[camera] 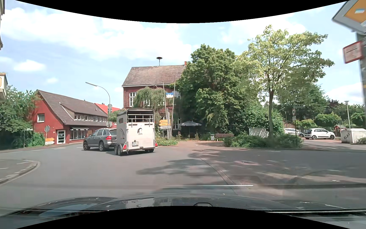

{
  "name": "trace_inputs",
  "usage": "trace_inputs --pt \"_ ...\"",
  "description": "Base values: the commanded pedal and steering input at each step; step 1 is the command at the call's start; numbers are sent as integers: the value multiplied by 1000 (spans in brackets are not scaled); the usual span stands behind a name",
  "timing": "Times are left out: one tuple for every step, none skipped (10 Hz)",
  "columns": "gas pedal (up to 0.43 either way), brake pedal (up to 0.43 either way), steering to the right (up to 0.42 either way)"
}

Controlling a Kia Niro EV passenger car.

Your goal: Follow the waypoints while adhering to traffic rules and regulations

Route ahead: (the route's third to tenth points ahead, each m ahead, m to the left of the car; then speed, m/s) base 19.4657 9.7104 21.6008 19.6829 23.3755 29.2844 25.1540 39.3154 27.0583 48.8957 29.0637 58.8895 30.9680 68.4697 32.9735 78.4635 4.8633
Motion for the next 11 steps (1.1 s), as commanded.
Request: trace_inputs --pt "67 0 -11" --pt "67 0 -21" --pt "79 0 -26" --pt "79 0 -26" --pt "87 0 -26" --pt "98 0 -30" --pt "98 0 -41" --pt "98 0 -58" --pt "98 0 -74" --pt "98 0 -90" --pt "110 0 -108"
